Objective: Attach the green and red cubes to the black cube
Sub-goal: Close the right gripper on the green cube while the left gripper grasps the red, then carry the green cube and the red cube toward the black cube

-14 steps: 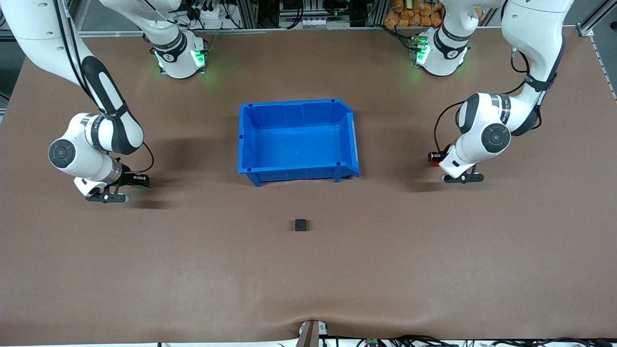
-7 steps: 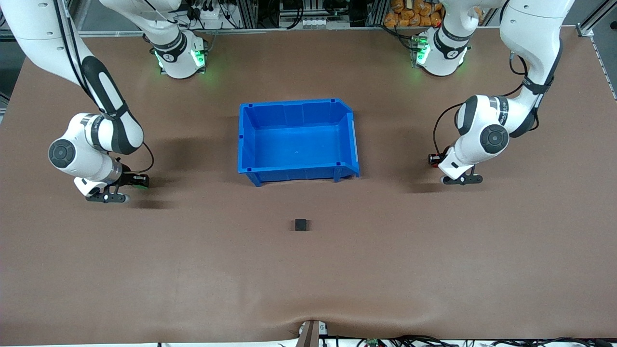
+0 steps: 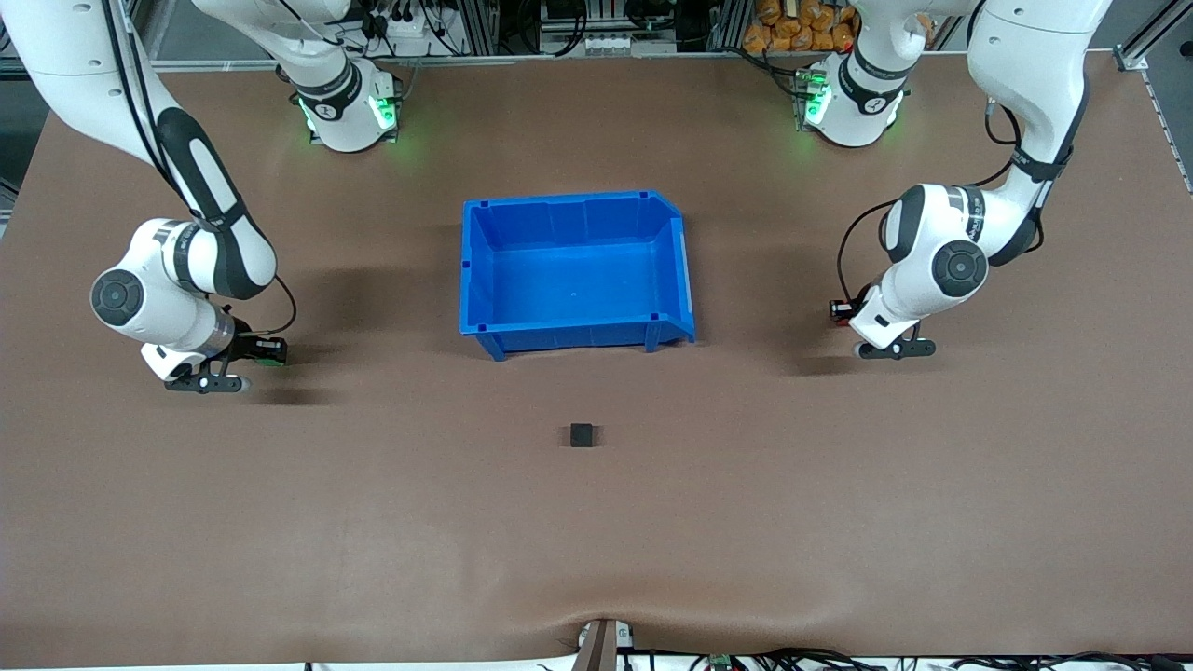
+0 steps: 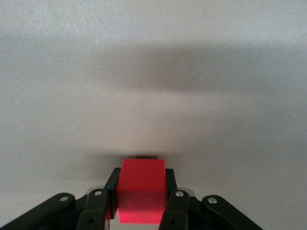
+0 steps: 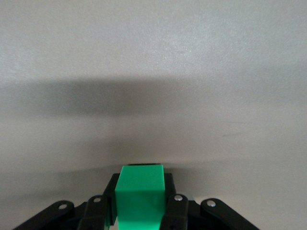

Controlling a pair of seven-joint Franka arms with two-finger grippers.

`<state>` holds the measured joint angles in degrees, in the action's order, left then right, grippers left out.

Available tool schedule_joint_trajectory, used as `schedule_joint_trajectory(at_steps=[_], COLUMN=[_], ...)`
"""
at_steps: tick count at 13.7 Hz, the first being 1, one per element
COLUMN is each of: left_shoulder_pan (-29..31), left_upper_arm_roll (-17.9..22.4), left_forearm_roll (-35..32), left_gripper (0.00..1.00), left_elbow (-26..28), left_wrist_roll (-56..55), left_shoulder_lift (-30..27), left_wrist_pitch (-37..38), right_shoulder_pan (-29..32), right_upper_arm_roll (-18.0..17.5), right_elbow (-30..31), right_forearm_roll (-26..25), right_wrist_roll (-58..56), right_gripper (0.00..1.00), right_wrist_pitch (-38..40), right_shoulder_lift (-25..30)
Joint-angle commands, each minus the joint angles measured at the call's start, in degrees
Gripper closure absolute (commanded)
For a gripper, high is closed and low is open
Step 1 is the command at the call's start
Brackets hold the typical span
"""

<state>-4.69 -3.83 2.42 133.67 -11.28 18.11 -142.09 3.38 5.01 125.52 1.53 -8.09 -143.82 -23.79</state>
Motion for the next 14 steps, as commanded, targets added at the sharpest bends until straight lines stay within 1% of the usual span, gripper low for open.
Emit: schedule_joint_trajectory(at_steps=[1,4,6,8,11,14], left_shoulder_pan=[0.0,-0.2,-0.8,-1.4,-3.1,-4.8], left_upper_arm_roll=[-0.8,-0.9,-1.9,-2.3,-2.4,-2.4], left_forearm_roll=[3.0,5.6,6.4,6.4,6.4,6.4], left_gripper=[1.0,1.0,1.0,1.0,1.0,1.0], left_elbow=[-0.7,-2.8,-4.8,-8.1,-14.1,-19.0], left_wrist_roll=[-2.7,-9.3,-17.1,-24.8,-38.6,-50.2], left_shoulder_lift=[-1.6,-1.6,-1.3,-0.7,1.2,3.6], left_wrist_pitch=[0.1,0.3,0.9,3.6,8.5,10.1], right_shoulder_pan=[1.3,1.3,1.4,1.4,1.4,1.4], right_upper_arm_roll=[-1.0,-0.9,-0.9,-0.7,-0.7,-0.6], right_elbow=[-1.1,-4.7,-8.0,-11.1,-13.5,-15.0], right_forearm_roll=[0.8,0.8,0.8,0.8,0.8,0.5], right_wrist_roll=[-2.8,-5.1,-7.1,-9.9,-13.9,-22.7], right_gripper=[1.0,1.0,1.0,1.0,1.0,1.0], right_wrist_pitch=[4.6,11.1,15.9,20.1,22.8,23.1], right_shoulder_lift=[2.7,3.9,4.4,4.5,4.6,4.6])
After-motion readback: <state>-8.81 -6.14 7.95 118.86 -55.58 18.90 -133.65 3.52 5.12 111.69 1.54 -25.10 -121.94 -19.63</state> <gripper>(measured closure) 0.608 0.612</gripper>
